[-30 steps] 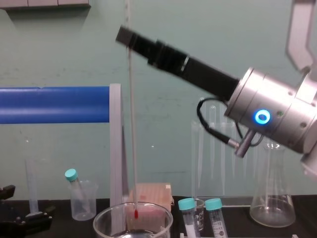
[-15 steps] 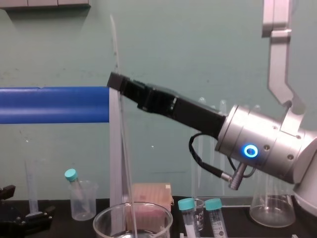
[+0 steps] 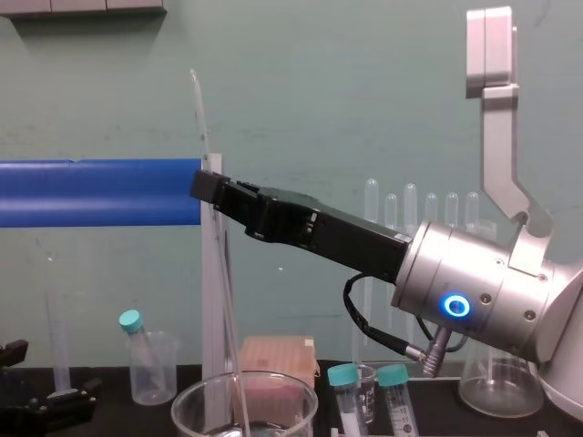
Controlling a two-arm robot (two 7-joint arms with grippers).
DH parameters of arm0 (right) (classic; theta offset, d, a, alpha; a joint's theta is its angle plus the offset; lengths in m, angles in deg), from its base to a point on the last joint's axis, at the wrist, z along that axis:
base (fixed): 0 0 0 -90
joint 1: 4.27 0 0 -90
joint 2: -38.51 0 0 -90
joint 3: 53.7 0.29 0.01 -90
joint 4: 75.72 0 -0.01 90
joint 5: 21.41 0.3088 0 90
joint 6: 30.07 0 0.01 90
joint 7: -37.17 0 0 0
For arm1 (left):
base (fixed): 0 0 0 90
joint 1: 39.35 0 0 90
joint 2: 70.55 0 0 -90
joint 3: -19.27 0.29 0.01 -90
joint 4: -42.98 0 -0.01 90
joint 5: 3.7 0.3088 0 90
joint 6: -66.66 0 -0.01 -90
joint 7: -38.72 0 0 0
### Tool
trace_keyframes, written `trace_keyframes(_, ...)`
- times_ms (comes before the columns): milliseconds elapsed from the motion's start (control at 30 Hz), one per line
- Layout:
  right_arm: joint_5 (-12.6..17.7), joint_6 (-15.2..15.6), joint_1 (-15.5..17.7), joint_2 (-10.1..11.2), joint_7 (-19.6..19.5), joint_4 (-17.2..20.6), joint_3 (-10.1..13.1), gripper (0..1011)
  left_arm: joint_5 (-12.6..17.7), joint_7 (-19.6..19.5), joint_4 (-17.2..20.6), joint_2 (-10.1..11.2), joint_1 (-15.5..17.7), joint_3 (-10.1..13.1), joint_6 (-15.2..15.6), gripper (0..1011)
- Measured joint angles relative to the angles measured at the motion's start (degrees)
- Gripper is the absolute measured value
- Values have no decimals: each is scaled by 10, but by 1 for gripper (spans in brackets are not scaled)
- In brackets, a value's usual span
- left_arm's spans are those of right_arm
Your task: Hold the thermometer with one hand and immerse one end into the beaker, then reinsert it into the test tube rack.
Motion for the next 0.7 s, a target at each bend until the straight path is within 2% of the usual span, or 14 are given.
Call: trace_keyframes(700,0,1,0,0,-2,0,1,57,0,0,0,0,0,0,0,1008)
